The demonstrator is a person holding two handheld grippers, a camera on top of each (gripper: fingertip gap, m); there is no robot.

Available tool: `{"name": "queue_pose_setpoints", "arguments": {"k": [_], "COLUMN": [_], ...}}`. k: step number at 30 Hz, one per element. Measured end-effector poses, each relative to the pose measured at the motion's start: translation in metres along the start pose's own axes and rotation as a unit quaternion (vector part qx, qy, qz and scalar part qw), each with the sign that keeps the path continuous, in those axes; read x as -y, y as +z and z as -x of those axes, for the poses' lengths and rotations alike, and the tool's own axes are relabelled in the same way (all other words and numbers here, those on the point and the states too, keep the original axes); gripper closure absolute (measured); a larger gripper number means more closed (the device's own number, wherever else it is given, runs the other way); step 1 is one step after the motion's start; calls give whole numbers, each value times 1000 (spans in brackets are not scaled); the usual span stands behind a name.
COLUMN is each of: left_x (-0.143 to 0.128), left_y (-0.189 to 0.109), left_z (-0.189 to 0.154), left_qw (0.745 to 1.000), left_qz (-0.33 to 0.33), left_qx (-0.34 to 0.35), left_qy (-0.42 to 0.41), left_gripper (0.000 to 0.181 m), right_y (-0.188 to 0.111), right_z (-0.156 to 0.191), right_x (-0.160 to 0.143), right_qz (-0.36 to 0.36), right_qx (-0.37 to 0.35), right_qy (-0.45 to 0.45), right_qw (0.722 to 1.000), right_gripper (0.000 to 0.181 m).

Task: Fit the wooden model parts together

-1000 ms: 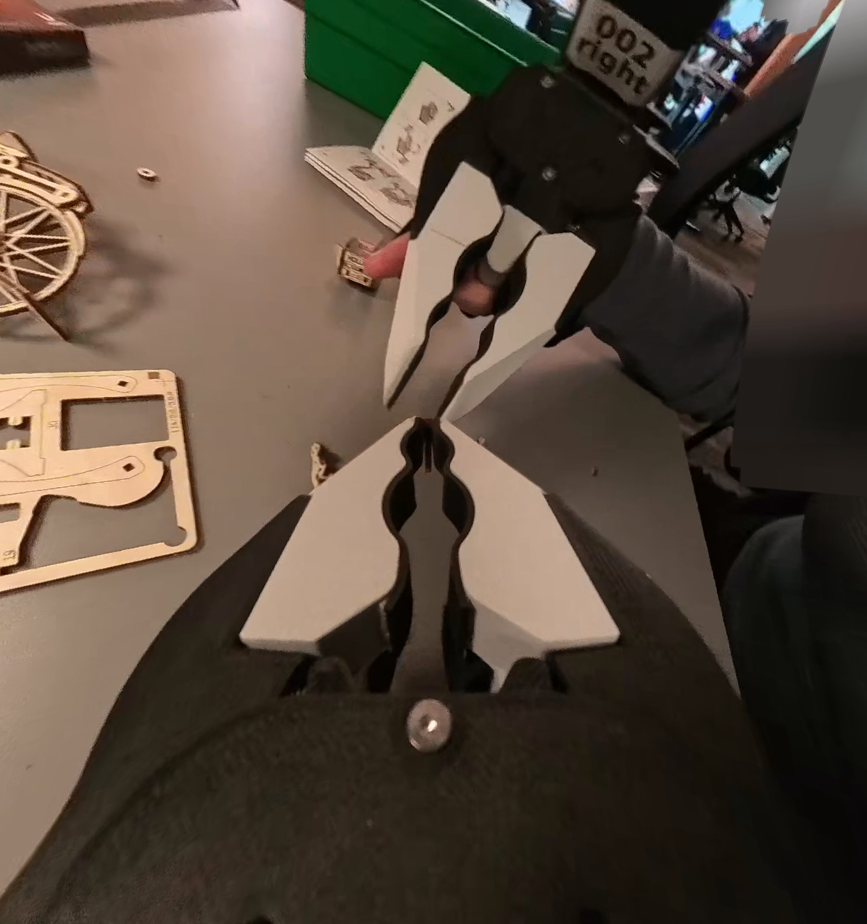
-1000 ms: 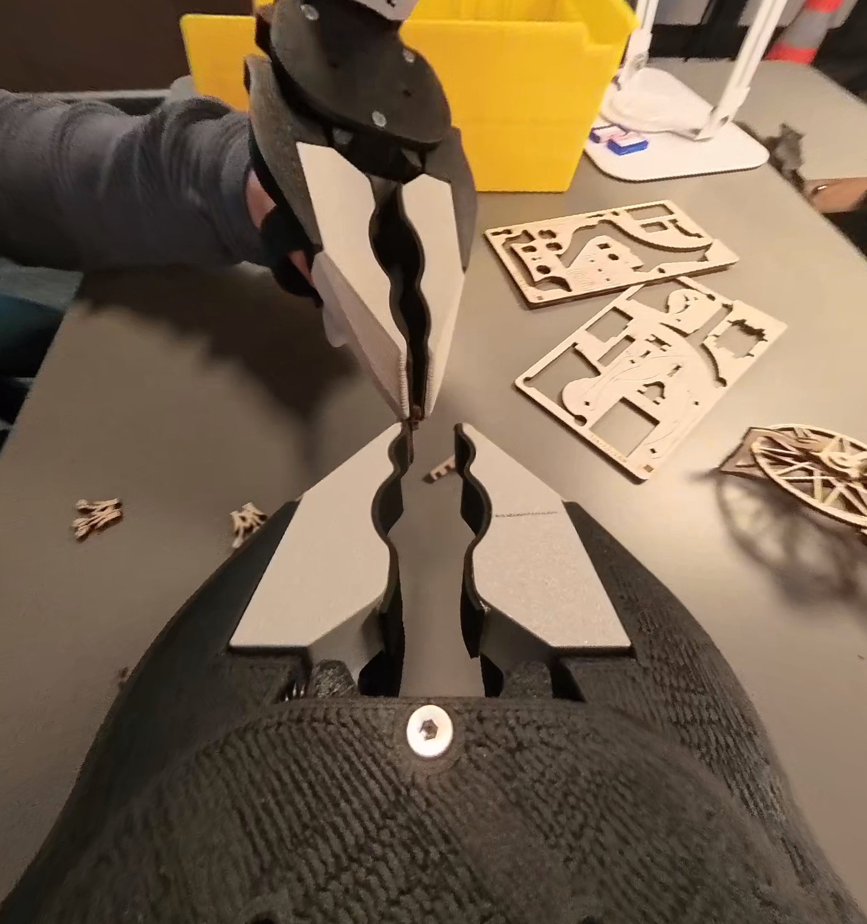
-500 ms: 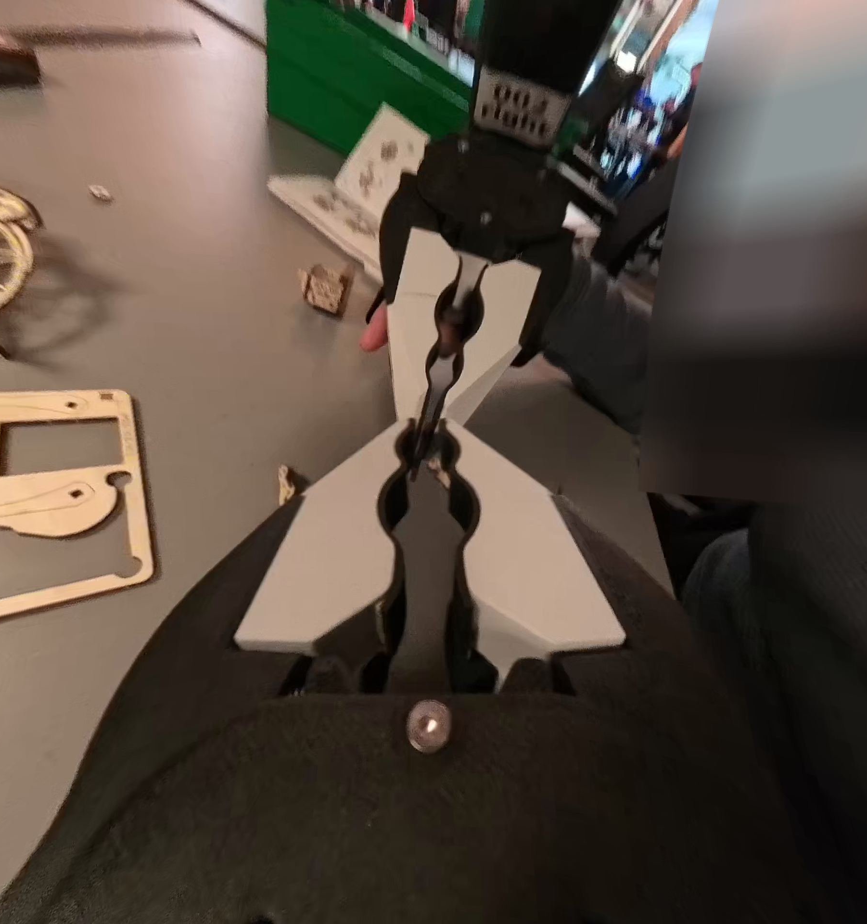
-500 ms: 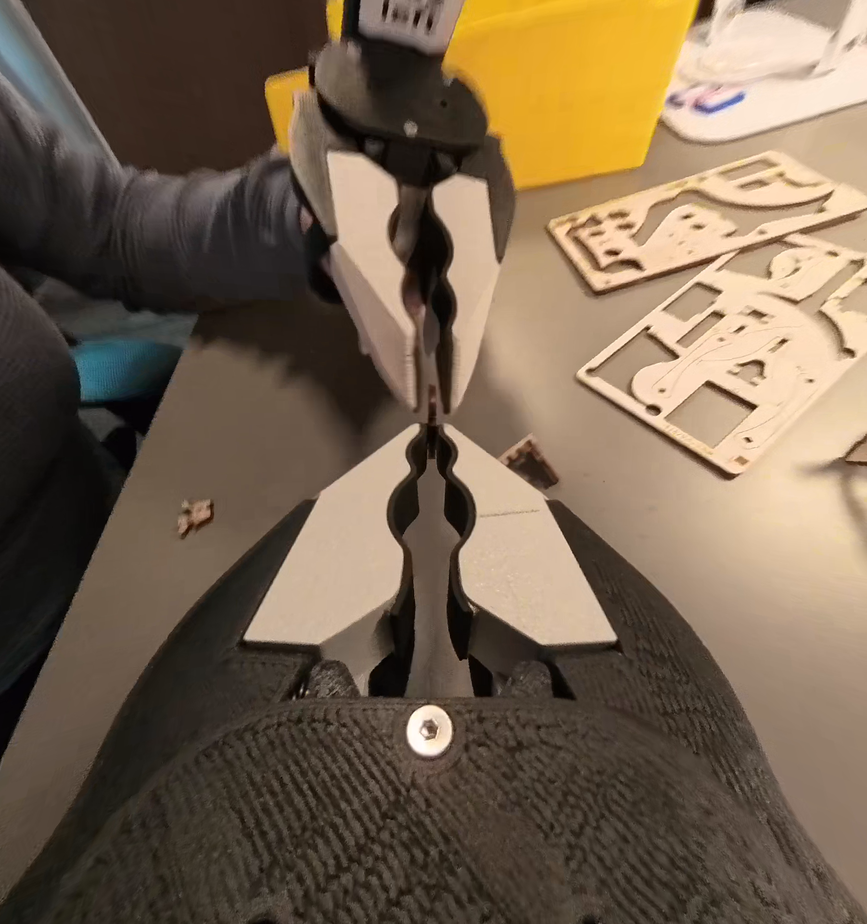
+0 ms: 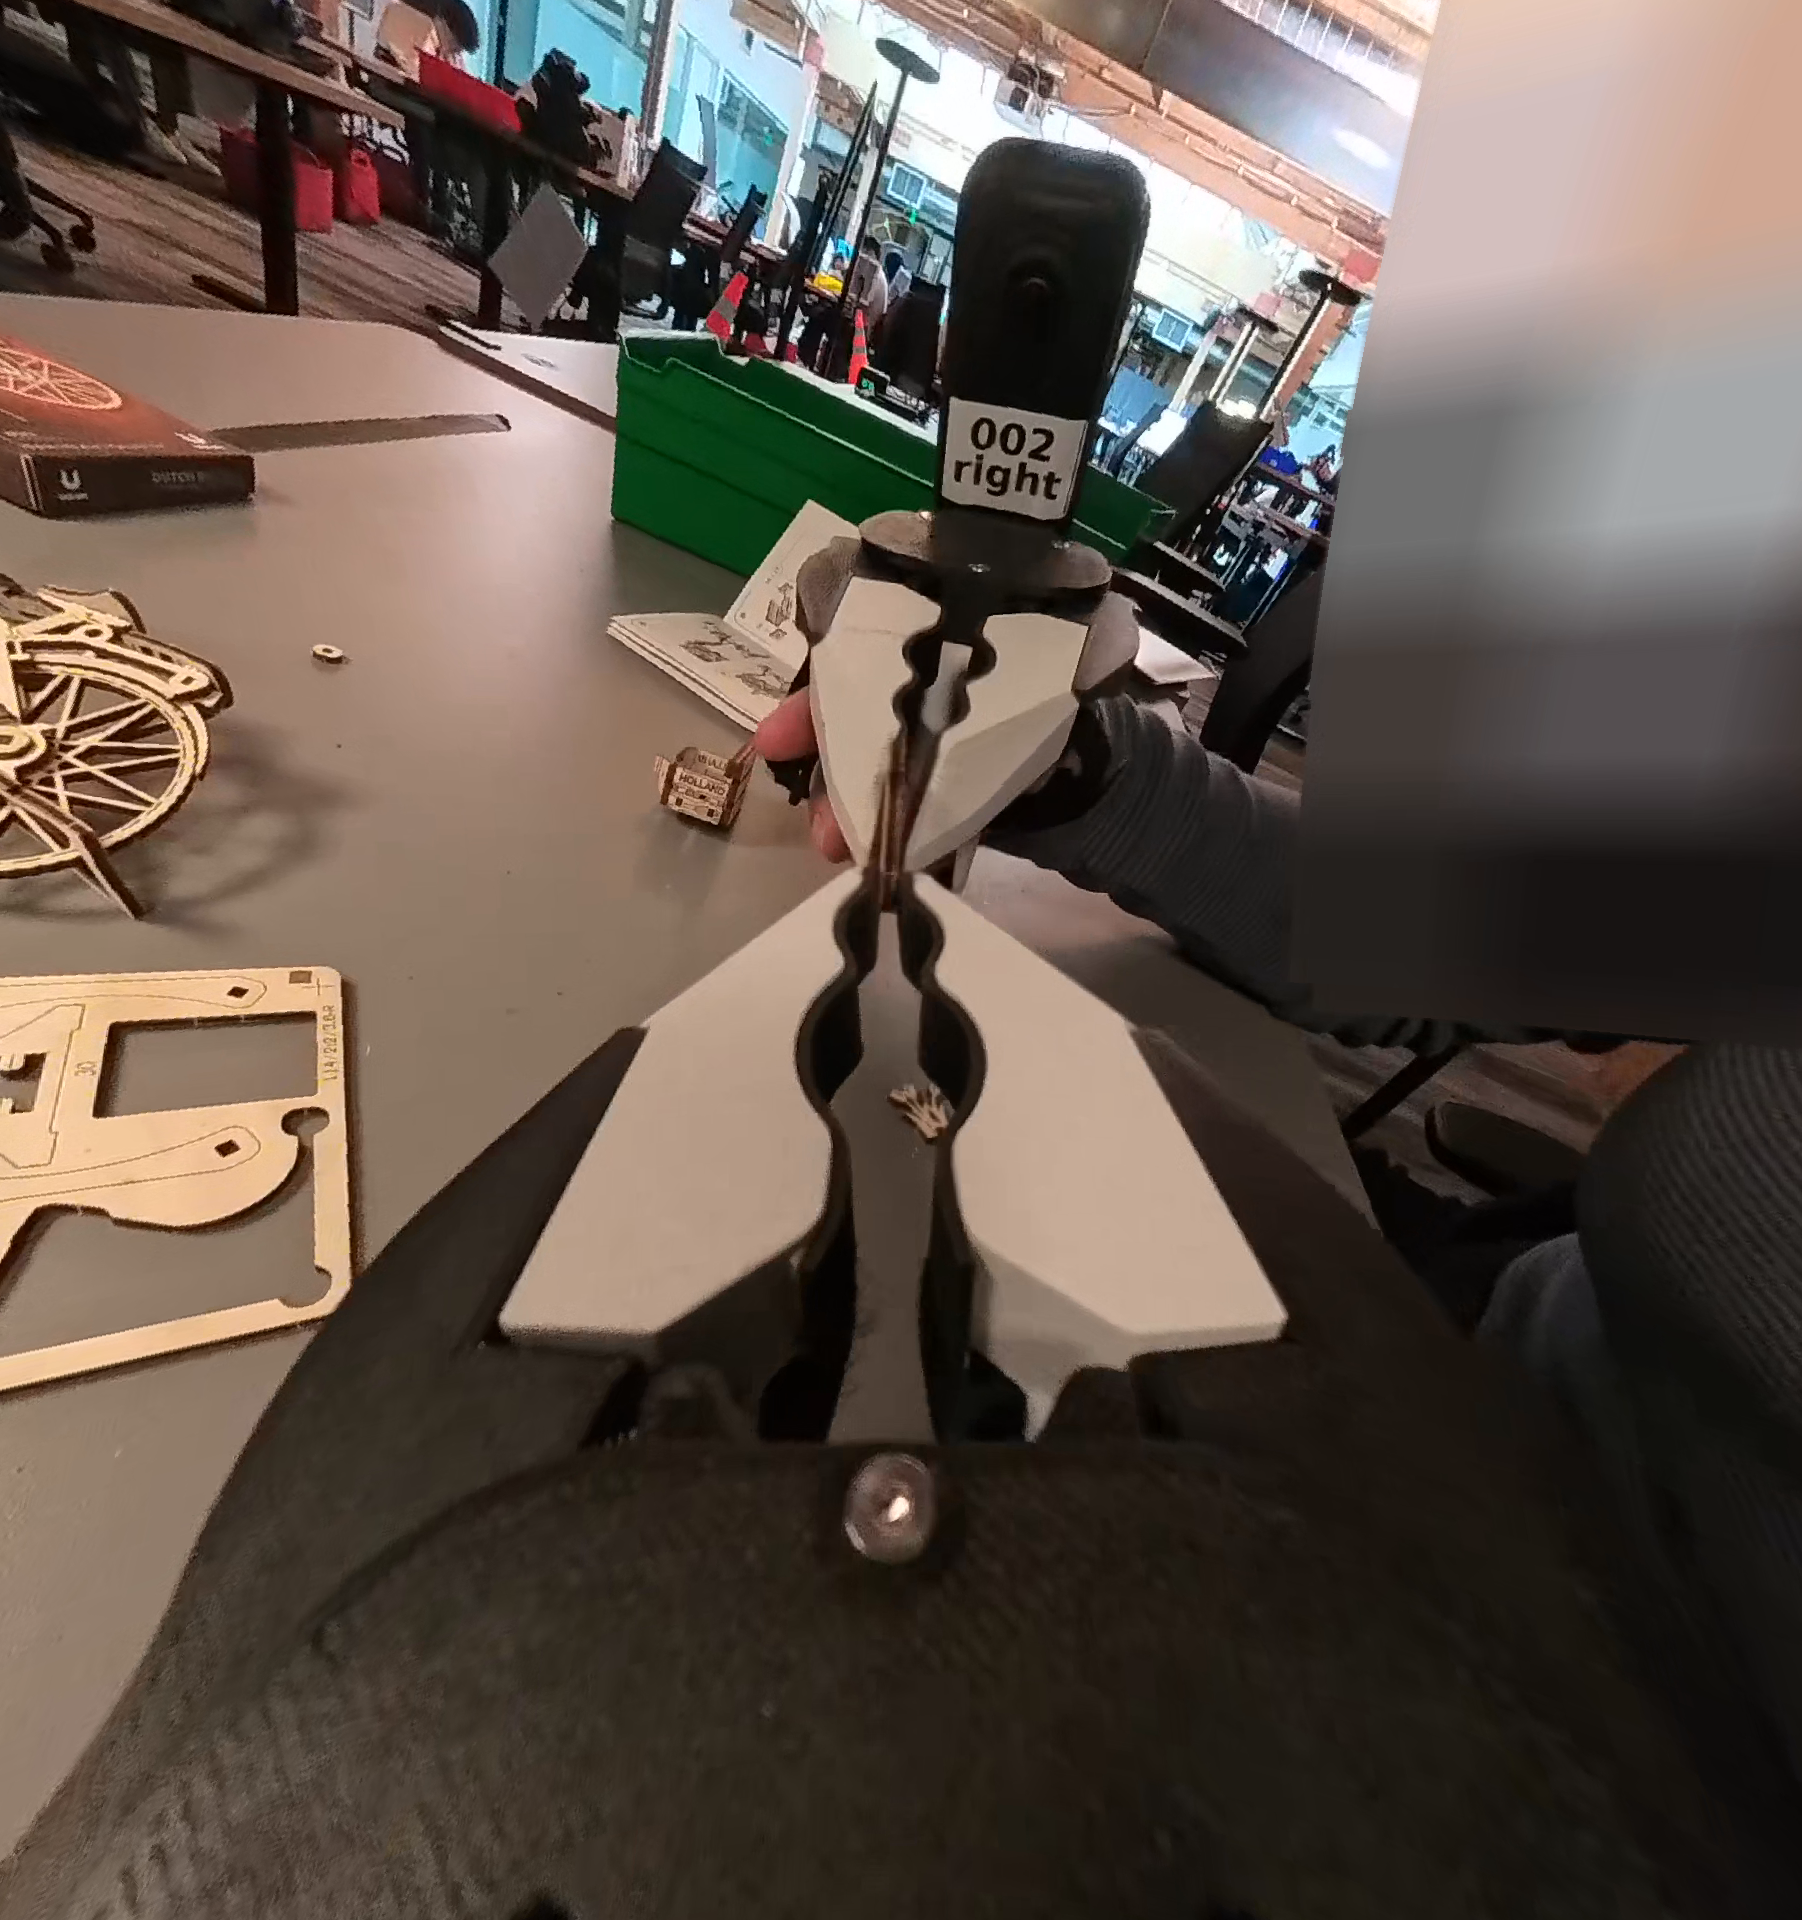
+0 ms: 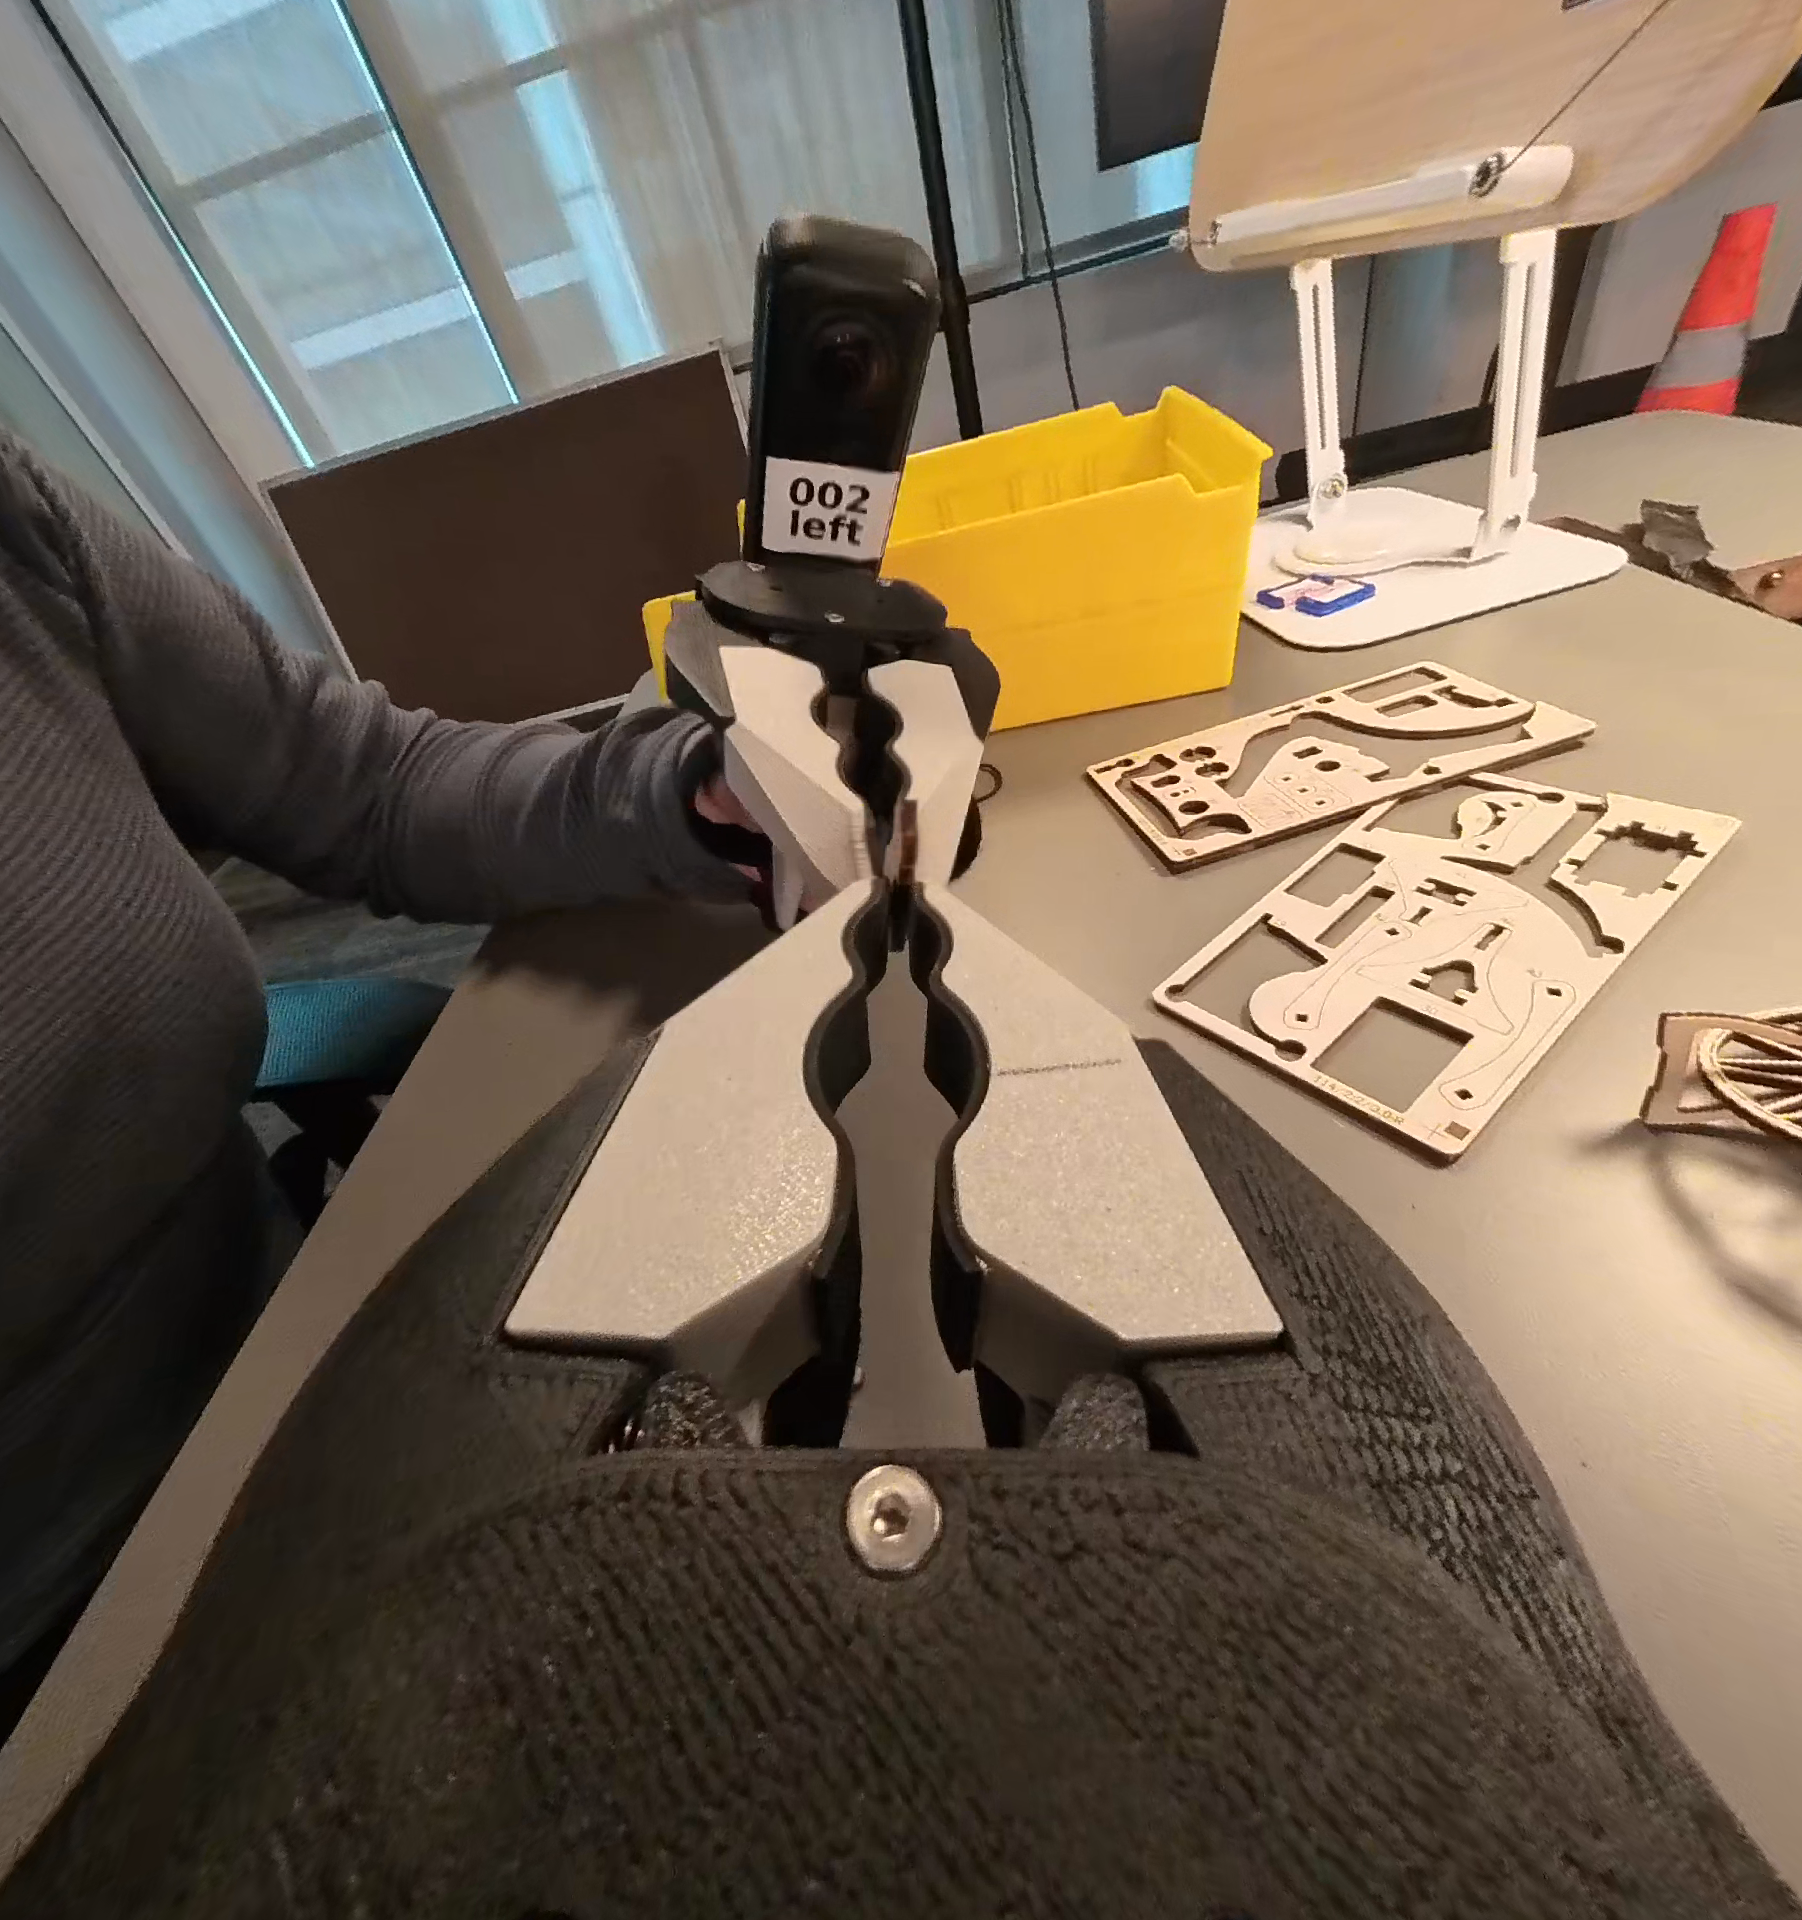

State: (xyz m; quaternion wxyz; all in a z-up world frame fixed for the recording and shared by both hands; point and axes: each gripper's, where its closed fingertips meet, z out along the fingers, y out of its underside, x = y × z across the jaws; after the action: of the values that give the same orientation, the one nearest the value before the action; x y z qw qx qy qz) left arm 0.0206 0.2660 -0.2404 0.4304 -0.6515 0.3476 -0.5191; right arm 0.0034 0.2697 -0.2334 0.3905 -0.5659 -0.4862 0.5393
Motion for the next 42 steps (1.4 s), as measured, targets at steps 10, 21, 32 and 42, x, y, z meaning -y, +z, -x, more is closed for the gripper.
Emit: {"name": "queue_pose_setpoints", "arguments": {"k": [10, 21, 32, 42], "left_x": [-15, -37, -44, -37], "left_y": [2, 5, 7, 6], "left_z": [4, 8, 7, 4], "left_qw": [998, 989, 986, 992], "left_qz": [57, 128, 150, 122], "left_qx": [17, 35, 29, 10], "left_qy": [28, 63, 68, 41], "left_gripper": [180, 180, 180, 180], "right_y": [-3, -9, -7, -12], "right_z": [-2, -4, 0, 0], "right_x": [-16, -21, -35, -32], "right_qz": [49, 77, 118, 109], "right_qx": [-7, -22, -14, -6], "right_qy": [-28, -53, -68, -55], "right_qw": [998, 995, 991, 992], "right_gripper": [179, 166, 179, 180]}}
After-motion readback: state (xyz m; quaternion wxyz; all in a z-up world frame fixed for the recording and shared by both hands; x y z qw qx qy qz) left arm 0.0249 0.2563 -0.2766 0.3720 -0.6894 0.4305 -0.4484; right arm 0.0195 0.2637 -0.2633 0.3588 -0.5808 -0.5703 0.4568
